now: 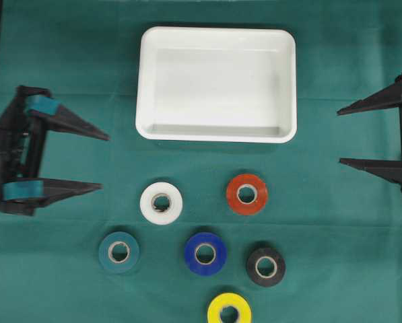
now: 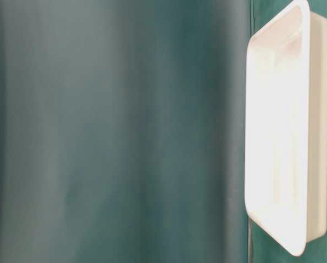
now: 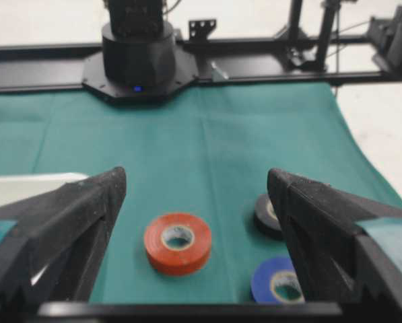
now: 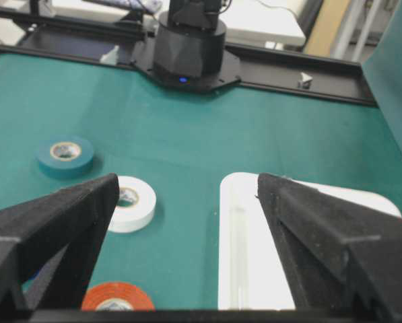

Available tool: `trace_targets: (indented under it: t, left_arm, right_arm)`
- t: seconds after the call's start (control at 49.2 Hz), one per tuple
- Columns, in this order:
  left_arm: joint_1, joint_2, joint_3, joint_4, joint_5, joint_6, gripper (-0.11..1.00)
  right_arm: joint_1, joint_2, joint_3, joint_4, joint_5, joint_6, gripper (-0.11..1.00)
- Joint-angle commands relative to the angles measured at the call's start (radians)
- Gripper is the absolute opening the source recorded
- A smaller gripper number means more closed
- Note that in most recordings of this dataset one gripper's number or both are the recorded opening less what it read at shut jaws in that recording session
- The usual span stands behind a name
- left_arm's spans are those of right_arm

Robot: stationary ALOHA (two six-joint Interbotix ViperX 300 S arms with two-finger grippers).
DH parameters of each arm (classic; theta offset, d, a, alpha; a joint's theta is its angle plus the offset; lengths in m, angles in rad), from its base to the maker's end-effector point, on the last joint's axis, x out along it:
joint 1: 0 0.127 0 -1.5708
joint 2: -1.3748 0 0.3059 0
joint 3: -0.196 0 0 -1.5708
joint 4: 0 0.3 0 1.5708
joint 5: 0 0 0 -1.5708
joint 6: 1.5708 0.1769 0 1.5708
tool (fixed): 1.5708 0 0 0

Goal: Pick up the tape from a random location and place it into the white case.
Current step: 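Reach the left gripper over the red tape roll and lower it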

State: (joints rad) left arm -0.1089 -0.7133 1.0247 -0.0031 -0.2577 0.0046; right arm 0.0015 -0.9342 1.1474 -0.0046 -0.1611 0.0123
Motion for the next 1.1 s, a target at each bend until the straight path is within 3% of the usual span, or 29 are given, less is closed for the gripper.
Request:
trace_targets:
  t: [0.0,0.345,0.813,1.077]
  left_arm:
    - [0.006,0.069,-0.075,0.000,-0.015,0.002,1.00]
    - [0.011,0.356,-0.308,0.000,-0.009,0.005,1.00]
    - [0.012,0.618,-0.609,0.000,0.089,0.005,1.00]
    - [0.017,0.673,-0.687,0.002,0.160,0.005,1.00]
  right_arm:
    - [-0.002,0.012,-0.029,0.000,-0.008,0.002,0.92]
    - [0.000,0.015,-0.034,0.000,-0.003,0.002,0.92]
    - [0.000,0.020,-0.032,0.000,-0.003,0.002,0.92]
    - [0.000,0.020,-0.032,0.000,-0.002,0.002,0.92]
